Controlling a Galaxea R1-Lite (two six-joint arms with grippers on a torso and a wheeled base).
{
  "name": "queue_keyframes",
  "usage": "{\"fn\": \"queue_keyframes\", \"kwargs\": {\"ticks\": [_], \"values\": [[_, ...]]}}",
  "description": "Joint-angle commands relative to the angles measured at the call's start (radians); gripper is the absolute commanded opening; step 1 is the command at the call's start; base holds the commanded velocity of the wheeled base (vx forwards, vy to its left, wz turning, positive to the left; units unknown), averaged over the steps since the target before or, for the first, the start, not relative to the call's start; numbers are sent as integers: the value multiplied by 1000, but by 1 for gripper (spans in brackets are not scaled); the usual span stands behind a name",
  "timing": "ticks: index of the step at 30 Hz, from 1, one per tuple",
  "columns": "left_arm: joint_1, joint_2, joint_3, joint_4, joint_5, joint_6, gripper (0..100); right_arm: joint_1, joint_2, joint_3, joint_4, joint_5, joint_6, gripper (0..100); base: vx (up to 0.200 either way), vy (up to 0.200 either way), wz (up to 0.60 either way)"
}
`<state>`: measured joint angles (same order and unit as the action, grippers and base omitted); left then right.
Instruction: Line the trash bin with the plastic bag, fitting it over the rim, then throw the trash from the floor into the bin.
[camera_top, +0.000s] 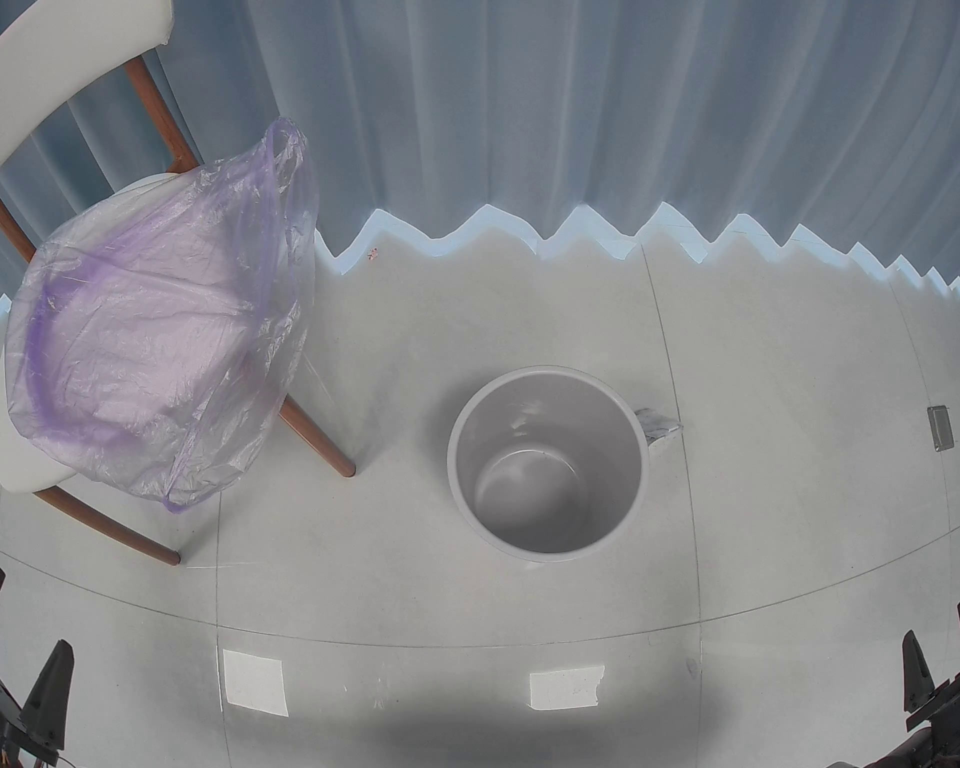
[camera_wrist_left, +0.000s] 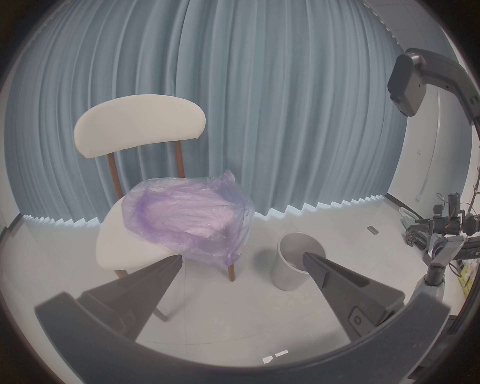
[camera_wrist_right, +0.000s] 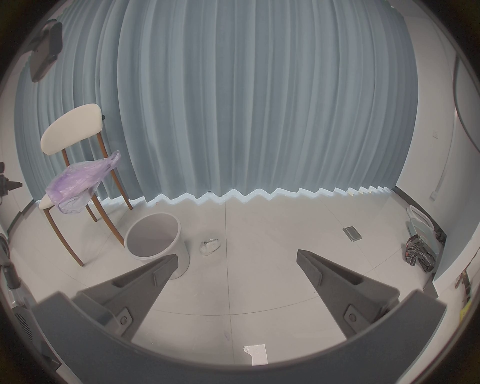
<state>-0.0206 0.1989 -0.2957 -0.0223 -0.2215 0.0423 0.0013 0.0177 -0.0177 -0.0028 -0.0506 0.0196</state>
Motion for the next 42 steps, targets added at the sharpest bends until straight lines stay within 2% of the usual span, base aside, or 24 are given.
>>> {"fn": "queue_keyframes", "kwargs": {"ticks": [1,13,24,29,37,42], "values": [[-7,105,-48,-5,-24,4,100,0,-18,18,0,0,0,100,0,0,0],[-12,211,-97,-8,-30,31,100,0,-18,18,0,0,0,100,0,0,0],[-33,376,-215,-11,-90,33,100,0,-18,18,0,0,0,100,0,0,0],[-42,401,-233,-33,-91,34,100,0,-18,18,0,0,0,100,0,0,0],[-64,442,-256,-36,-93,34,100,0,-18,18,0,0,0,100,0,0,0],[-116,497,-267,-36,-111,31,100,0,-18,18,0,0,0,100,0,0,0]]}}
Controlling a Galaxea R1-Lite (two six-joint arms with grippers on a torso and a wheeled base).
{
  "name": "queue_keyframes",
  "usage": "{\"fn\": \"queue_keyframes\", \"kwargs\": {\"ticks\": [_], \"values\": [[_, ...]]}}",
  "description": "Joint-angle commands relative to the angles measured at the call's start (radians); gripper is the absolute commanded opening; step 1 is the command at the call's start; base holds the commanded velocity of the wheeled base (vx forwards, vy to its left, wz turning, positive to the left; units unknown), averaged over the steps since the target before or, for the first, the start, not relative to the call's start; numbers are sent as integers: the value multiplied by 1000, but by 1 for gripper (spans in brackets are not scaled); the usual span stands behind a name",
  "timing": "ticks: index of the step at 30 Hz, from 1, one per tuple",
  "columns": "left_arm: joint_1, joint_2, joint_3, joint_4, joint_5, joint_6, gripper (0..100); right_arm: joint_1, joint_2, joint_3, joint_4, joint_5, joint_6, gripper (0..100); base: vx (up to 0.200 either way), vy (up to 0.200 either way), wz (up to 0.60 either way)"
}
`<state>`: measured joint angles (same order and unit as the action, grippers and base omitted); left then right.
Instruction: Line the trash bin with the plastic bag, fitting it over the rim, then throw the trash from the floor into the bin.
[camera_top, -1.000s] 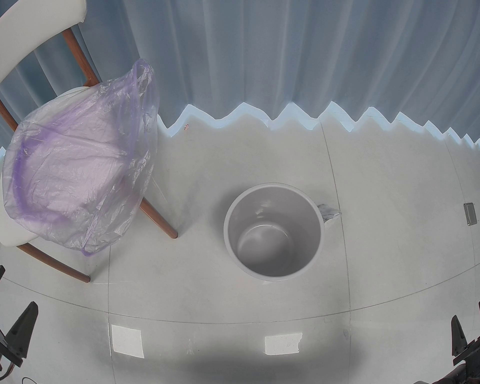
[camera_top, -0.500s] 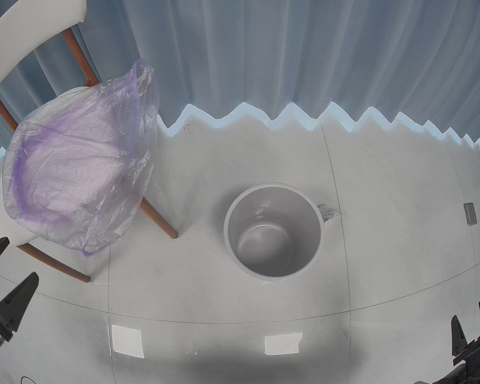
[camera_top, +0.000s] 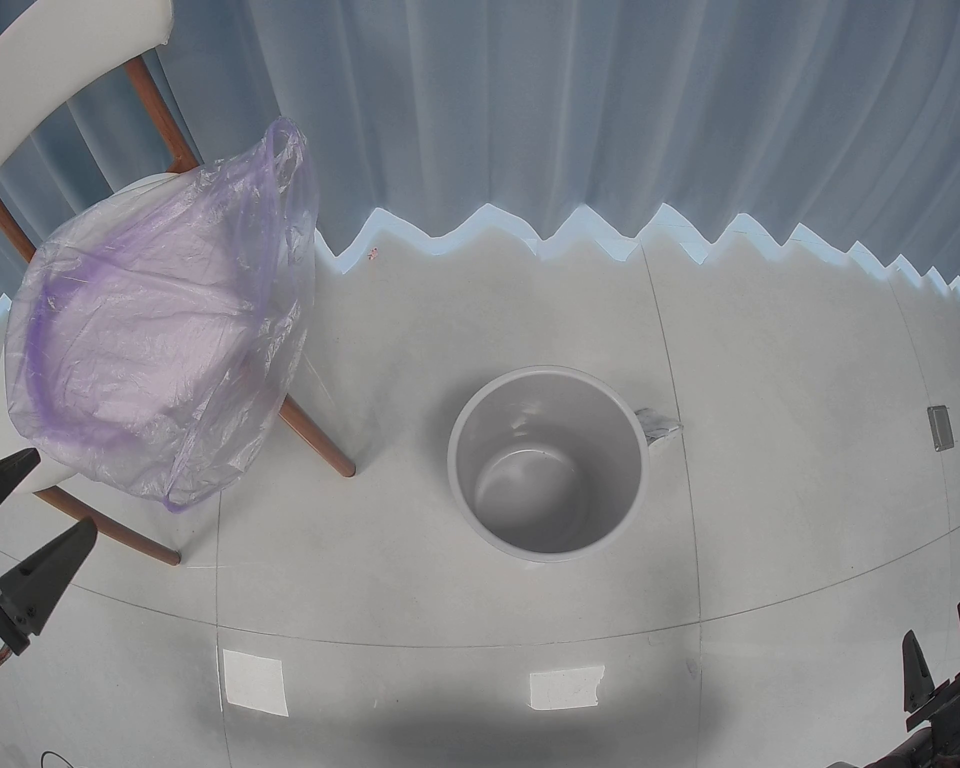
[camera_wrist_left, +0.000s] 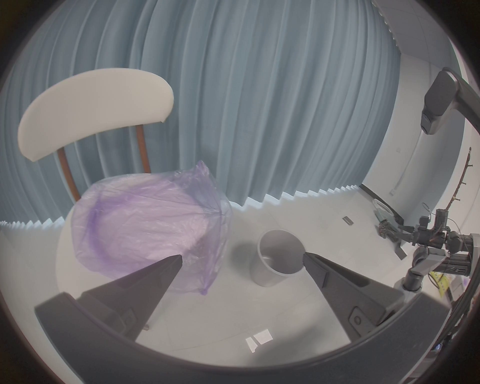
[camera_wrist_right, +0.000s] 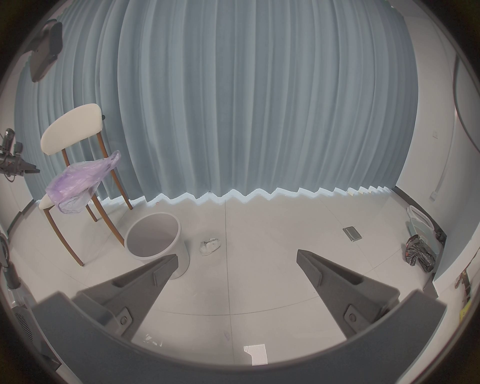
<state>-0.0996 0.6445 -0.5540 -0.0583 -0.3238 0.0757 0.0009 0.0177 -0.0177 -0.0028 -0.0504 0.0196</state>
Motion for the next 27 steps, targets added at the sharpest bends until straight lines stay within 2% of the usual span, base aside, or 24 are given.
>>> {"fn": "queue_keyframes", "kwargs": {"ticks": [1,6,12,19,27], "values": [[-42,61,-9,-2,-9,-2,100,1,-18,18,0,0,0,100,0,0,0],[-66,96,-7,-23,-11,-4,100,1,-18,18,0,0,0,100,0,0,0],[-160,155,0,-114,-9,1,100,1,-18,18,0,0,0,100,0,0,0],[-218,205,-18,-115,-8,1,100,1,-18,18,0,0,0,100,0,0,0],[-235,270,-27,-156,-9,2,100,1,-18,18,0,0,0,100,0,0,0]]}}
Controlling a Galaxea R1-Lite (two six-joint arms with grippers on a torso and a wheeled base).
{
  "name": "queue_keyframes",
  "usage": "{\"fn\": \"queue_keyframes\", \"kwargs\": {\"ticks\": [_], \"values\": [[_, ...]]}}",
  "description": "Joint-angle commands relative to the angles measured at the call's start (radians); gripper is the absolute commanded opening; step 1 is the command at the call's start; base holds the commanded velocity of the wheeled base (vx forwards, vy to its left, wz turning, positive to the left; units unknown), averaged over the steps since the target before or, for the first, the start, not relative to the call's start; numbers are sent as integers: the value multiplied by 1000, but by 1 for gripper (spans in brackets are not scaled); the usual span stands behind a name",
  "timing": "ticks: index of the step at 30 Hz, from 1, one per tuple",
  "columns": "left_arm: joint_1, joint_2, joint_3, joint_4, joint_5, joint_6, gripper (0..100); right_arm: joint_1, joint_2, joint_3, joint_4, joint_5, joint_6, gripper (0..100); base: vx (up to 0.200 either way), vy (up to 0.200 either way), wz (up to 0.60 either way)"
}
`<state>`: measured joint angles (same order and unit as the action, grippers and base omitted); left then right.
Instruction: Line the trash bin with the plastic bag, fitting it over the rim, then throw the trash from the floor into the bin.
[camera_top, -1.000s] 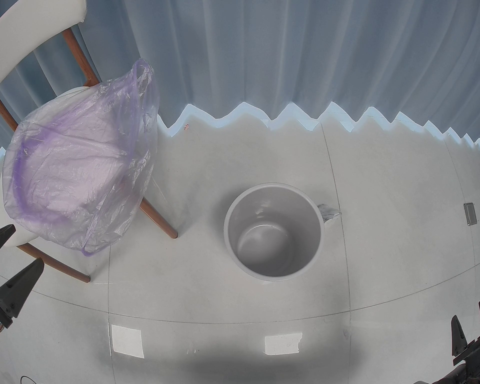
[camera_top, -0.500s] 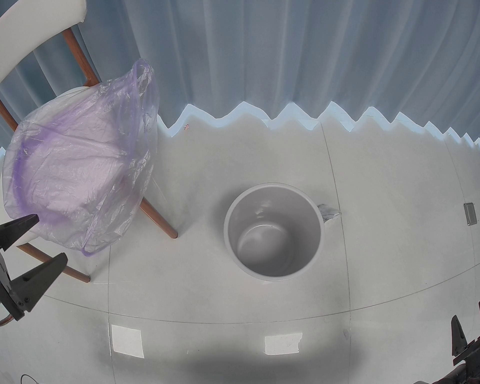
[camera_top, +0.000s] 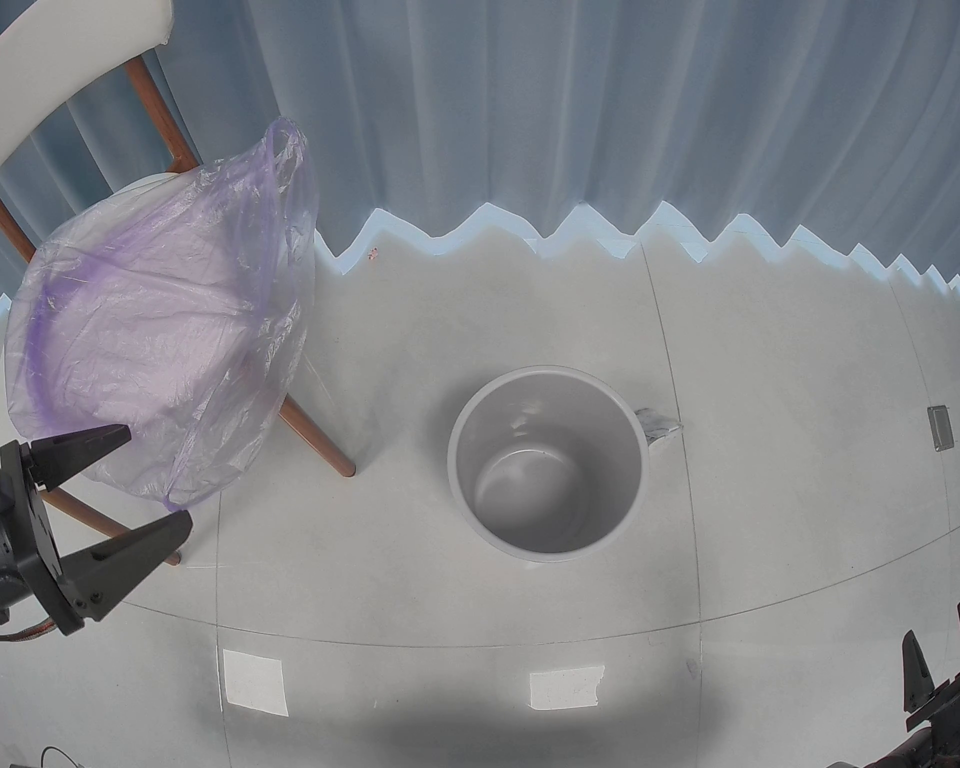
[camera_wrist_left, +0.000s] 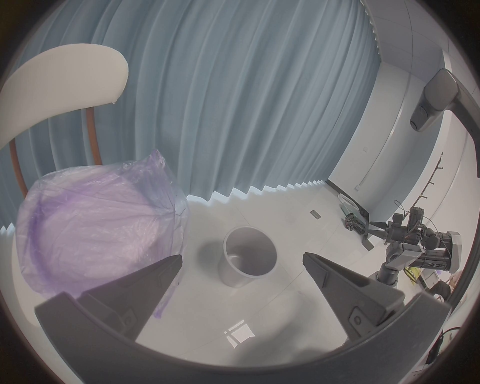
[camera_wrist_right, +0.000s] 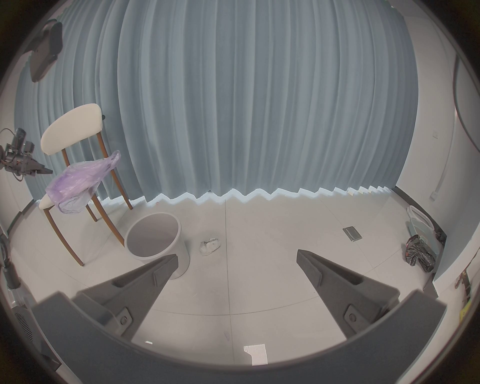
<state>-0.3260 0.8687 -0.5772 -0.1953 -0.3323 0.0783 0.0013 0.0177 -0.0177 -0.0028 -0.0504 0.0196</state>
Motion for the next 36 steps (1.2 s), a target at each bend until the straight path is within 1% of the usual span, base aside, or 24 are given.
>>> {"fn": "queue_keyframes", "kwargs": {"ticks": [1,10,23,25,30,34,36], "values": [[-18,55,-4,-33,-1,0,100,0,-18,18,0,0,0,100,0,0,0],[-64,150,-16,-99,-1,0,100,0,-18,18,0,0,0,100,0,0,0],[-70,257,-79,-130,-1,1,100,0,-18,18,0,0,0,100,0,0,0],[-81,274,-84,-141,1,0,100,0,-18,18,0,0,0,100,0,0,0],[-130,343,-89,-220,15,-3,100,0,-18,18,0,0,0,100,0,0,0],[-170,365,-89,-254,55,-6,100,0,-18,18,0,0,0,100,0,0,0],[-189,371,-93,-254,105,-8,100,0,-18,18,0,0,0,100,0,0,0]]}}
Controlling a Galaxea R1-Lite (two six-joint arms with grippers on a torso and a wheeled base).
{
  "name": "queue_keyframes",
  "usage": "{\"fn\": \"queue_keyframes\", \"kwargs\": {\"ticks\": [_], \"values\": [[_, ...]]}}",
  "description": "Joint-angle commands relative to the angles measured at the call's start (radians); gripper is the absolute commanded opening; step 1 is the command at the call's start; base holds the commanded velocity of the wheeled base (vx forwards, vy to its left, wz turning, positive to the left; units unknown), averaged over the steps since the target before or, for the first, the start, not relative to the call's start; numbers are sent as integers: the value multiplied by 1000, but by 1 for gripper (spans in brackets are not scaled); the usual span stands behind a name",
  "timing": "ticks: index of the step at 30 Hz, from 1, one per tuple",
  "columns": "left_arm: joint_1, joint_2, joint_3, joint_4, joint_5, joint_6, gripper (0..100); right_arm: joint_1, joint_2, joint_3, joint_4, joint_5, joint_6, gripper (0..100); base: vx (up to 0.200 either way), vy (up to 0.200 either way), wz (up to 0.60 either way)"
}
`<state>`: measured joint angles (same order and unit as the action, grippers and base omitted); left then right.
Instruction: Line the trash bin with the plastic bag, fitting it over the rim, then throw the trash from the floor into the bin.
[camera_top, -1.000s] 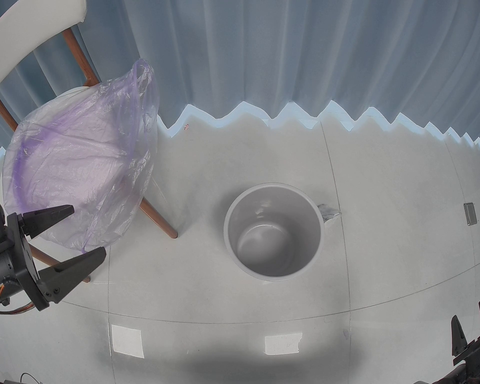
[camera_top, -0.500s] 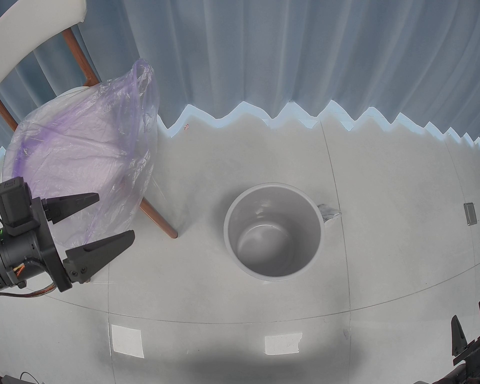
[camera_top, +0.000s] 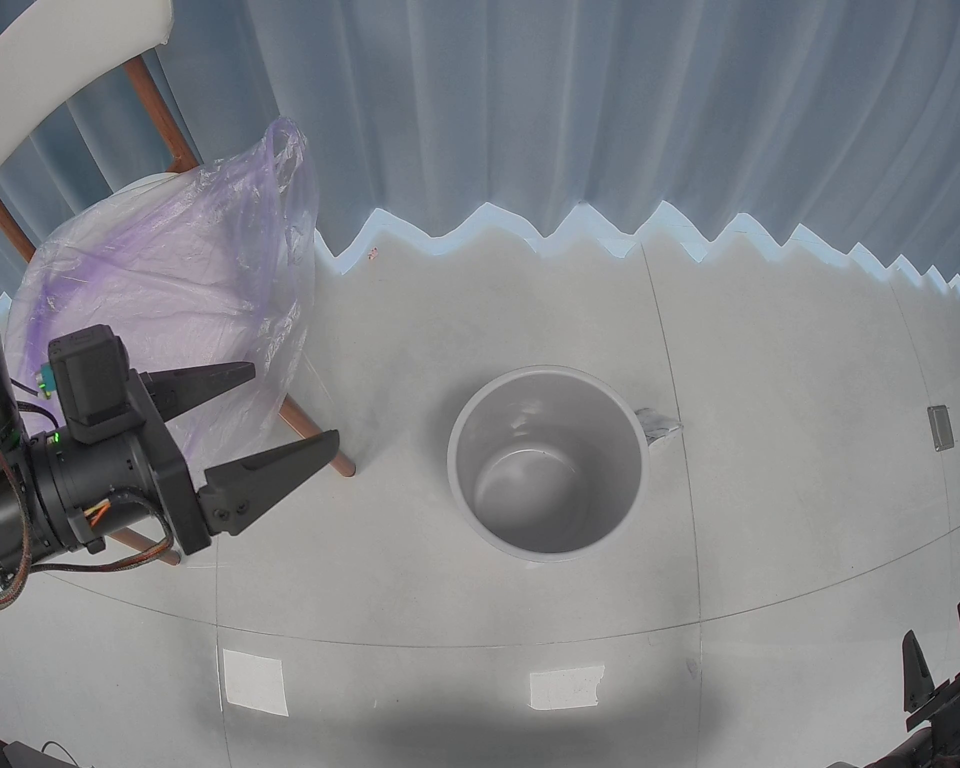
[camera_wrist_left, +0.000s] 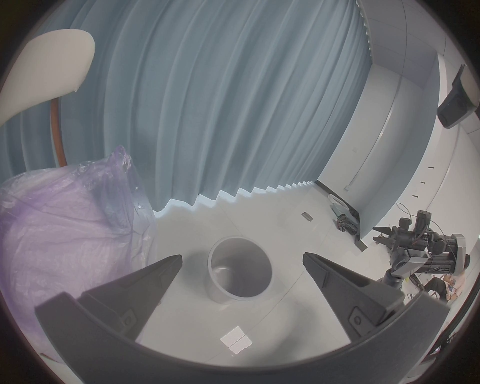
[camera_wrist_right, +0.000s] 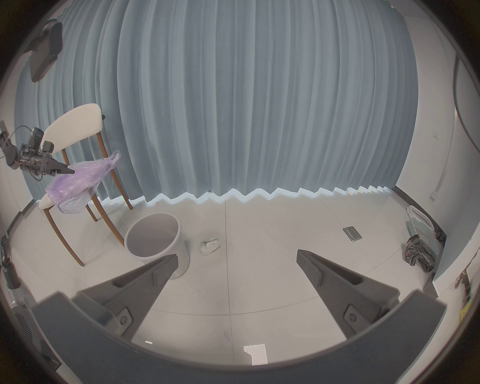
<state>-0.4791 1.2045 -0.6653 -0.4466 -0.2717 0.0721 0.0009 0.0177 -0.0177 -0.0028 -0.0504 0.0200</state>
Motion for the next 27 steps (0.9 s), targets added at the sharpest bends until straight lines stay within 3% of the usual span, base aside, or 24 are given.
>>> {"fn": "queue_keyframes", "kwargs": {"ticks": [1,7,12,18,27], "values": [[-42,37,-7,-3,65,-2,100,1,-18,18,0,0,0,100,0,0,0],[-62,70,-22,-3,209,-5,100,1,-18,18,0,0,0,100,0,0,0],[-62,98,-31,-3,270,-5,100,1,-18,18,0,0,0,100,0,0,0],[-67,150,-48,-4,424,-3,100,1,-18,18,0,0,0,100,0,0,0],[-67,196,-85,-6,459,-2,100,1,-18,18,0,0,0,100,0,0,0]]}}
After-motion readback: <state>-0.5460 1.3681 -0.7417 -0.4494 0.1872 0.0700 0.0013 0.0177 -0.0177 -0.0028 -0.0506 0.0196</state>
